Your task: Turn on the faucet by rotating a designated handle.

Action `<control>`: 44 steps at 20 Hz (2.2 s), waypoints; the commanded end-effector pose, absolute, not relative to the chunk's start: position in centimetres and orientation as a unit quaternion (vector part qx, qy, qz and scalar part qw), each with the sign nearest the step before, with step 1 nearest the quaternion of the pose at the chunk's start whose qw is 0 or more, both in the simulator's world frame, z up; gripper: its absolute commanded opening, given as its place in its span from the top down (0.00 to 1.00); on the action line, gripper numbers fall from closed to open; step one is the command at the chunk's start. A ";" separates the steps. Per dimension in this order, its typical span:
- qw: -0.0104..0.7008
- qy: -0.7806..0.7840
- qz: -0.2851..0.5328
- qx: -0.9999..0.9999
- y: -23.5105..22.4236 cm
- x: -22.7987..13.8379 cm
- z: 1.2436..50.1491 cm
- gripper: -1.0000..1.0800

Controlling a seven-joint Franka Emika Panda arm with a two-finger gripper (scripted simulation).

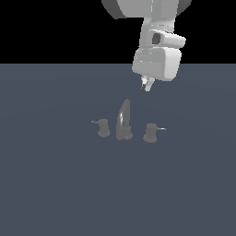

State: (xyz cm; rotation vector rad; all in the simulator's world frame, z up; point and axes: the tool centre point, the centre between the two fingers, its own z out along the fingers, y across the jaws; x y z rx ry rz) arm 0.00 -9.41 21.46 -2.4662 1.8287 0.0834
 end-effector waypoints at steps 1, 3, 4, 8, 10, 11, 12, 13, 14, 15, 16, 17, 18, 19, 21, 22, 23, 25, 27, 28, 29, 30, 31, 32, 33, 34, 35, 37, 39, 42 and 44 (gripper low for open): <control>0.030 0.630 0.024 -0.775 -10.6 0.8 19.0 1.00; 0.026 0.657 0.022 -0.753 -11.5 1.2 17.0 1.00; 0.024 0.670 0.020 -0.742 -12.0 1.4 15.9 1.00; 0.015 0.712 0.014 -0.702 -13.7 1.9 12.4 1.00; 0.012 0.729 0.011 -0.684 -14.4 2.0 10.9 1.00; 0.010 0.736 0.010 -0.677 -14.7 2.0 10.2 1.00; 0.009 0.743 0.008 -0.669 -15.0 2.0 9.6 1.00; 0.007 0.749 0.007 -0.663 -15.3 2.0 9.1 1.00; 0.006 0.754 0.006 -0.657 -15.5 2.0 8.6 1.00; 0.005 0.759 0.004 -0.651 -15.7 2.0 8.1 1.00; 0.004 0.763 0.003 -0.646 -15.9 2.0 7.7 1.00; 0.003 0.766 0.003 -0.642 -16.1 2.0 7.3 1.00; 0.002 0.769 0.002 -0.639 -16.2 2.0 7.1 1.00; 0.001 0.772 0.001 -0.636 -16.4 2.0 6.8 1.00; 0.000 0.775 0.000 -0.632 -16.5 1.9 6.5 1.00; 0.000 0.776 0.000 -0.631 -16.6 1.9 6.4 1.00; 0.000 0.776 0.000 -0.631 -16.6 1.9 6.4 1.00; 0.000 0.776 0.000 -0.631 -16.6 1.9 6.4 1.00; 0.000 0.776 0.000 -0.631 -16.6 1.9 6.4 1.00; 0.000 0.776 0.000 -0.631 -16.7 1.6 6.4 1.00; 0.000 0.776 0.000 -0.631 -16.8 1.2 6.4 1.00; 0.000 0.776 0.000 -0.631 -16.9 0.9 6.4 1.00; 0.000 0.776 0.000 -0.631 -17.0 0.6 6.4 1.00; 0.000 0.776 0.000 -0.631 -17.1 0.2 6.4 1.00; 0.000 0.776 0.000 -0.631 -17.2 -0.1 6.4 1.00; 0.000 0.776 0.000 -0.631 -17.3 -0.5 6.4 1.00; 0.000 0.776 0.000 -0.631 -17.4 -0.8 6.4 1.00; 0.000 0.776 0.000 -0.631 -17.7 -1.5 6.4 1.00; 0.003 0.774 -0.004 -0.634 -17.2 -0.6 6.4 1.00; 0.002 0.774 -0.003 -0.633 -16.9 -1.6 6.4 1.00; 0.002 0.774 -0.002 -0.633 -16.7 -2.3 6.4 1.00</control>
